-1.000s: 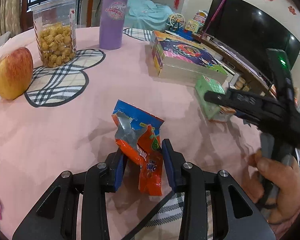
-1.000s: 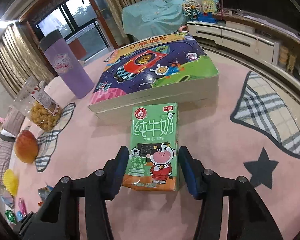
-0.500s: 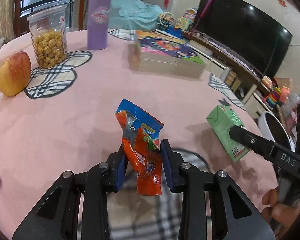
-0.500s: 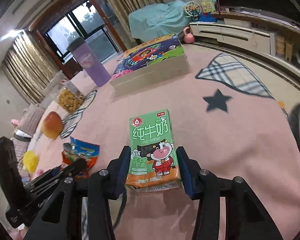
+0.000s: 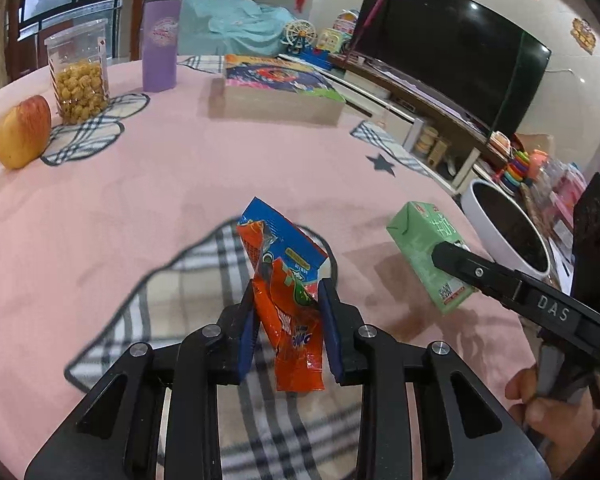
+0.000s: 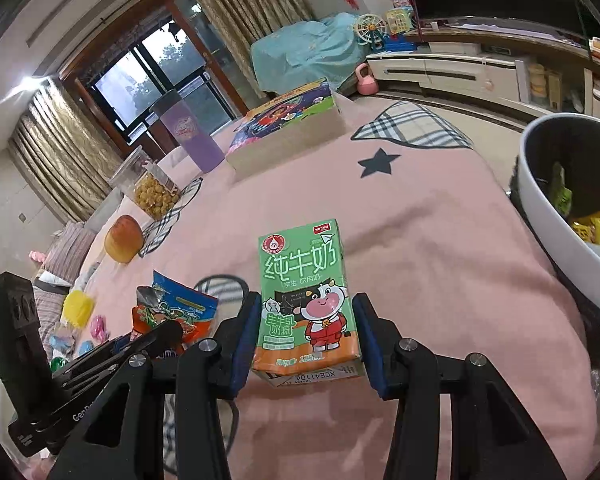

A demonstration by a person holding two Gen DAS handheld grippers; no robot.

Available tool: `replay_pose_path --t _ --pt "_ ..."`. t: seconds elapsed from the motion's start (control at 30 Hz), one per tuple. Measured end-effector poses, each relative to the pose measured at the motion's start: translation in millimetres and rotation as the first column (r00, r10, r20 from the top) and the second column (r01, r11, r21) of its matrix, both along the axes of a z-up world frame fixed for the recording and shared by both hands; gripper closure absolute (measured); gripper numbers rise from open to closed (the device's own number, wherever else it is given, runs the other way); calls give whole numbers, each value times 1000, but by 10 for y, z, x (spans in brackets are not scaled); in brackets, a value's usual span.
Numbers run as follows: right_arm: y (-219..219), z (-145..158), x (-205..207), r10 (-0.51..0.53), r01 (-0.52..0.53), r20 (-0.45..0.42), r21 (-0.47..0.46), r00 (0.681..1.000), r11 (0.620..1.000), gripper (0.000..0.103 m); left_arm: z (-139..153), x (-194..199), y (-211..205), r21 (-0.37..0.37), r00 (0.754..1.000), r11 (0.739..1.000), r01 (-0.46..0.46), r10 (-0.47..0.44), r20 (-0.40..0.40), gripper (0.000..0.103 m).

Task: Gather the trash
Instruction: 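Carry the chip bag and milk carton over the bin and lower them in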

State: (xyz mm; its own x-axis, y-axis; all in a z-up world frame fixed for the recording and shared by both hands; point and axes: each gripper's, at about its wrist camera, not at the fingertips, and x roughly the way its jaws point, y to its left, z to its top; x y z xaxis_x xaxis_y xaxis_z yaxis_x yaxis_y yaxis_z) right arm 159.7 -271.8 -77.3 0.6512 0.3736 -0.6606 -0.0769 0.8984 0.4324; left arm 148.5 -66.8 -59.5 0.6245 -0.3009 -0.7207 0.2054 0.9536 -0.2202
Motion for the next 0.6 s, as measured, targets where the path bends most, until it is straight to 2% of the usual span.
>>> replay_pose_path --t 0.17,0.3,0.43,0.5,0.6 --pt "23 -84 -48 13 -14 -19 -46 1000 999 56 -112 -39 -20 -1 999 1000 14 -14 -34 75" --pt "62 -157 -50 23 -25 -27 -69 999 997 51 -150 -14 12 1 999 1000 -10 10 -44 62" --pt "93 -196 -70 45 -48 -32 -103 998 994 48 -186 0 37 -11 999 1000 -21 21 -48 59" --pt "115 -210 -77 55 -58 -28 -125 998 990 48 -199 -4 27 -16 999 1000 -12 11 -45 68" --pt "116 -207 -107 57 -59 -25 -137 998 989 52 -165 -37 -31 9 1000 1000 0 0 -24 72"
